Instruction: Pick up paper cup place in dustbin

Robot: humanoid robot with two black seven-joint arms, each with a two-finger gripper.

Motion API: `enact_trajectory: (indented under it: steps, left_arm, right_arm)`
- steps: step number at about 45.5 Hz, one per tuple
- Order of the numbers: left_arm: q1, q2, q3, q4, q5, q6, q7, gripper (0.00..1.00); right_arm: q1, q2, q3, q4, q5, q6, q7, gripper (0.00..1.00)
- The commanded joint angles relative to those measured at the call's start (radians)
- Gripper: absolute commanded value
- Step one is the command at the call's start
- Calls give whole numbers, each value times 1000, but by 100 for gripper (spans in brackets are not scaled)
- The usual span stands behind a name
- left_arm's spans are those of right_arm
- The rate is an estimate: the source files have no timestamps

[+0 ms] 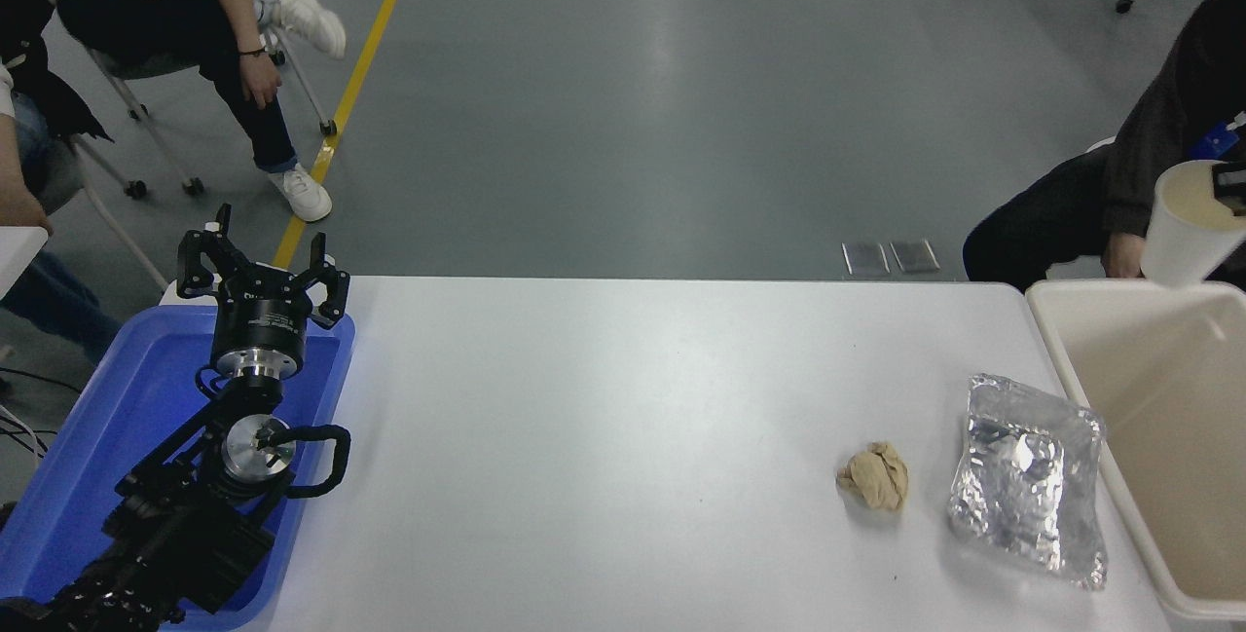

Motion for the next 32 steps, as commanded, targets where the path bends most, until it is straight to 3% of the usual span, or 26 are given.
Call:
enact_trajectory:
  steps: [1,11,17,24,27,28,30,32]
  left_arm:
    - [0,-1,0,1,-1,0,-1,99]
    - [0,-1,-1,1,-1,0,-1,99]
    - [0,-1,-1,1,-1,0,-1,99]
    - [0,-1,-1,1,-1,0,-1,99]
    - [0,-1,-1,1,-1,0,-1,99]
    - [0,-1,0,1,-1,0,-1,99]
    - [0,-1,-1,1,-1,0,-1,99]
    - [0,-1,0,1,-1,0,-1,99]
  right_arm:
    - [-430,-7,225,-295,-2,-142,39,0]
    - [-745,142,411,-479,33,-274,39,0]
    - [-863,226,456,-542,125,-341,39,0]
    - [-881,250,457,-542,177,-366,34,0]
    - [-883,262,460,-542,179,-369,34,23]
    - [-883,262,460,-542,180,-367,34,38]
    - [-881,263,462,-541,188,-366,34,100]
    - [-880,263,462,-541,195,-366,34,100]
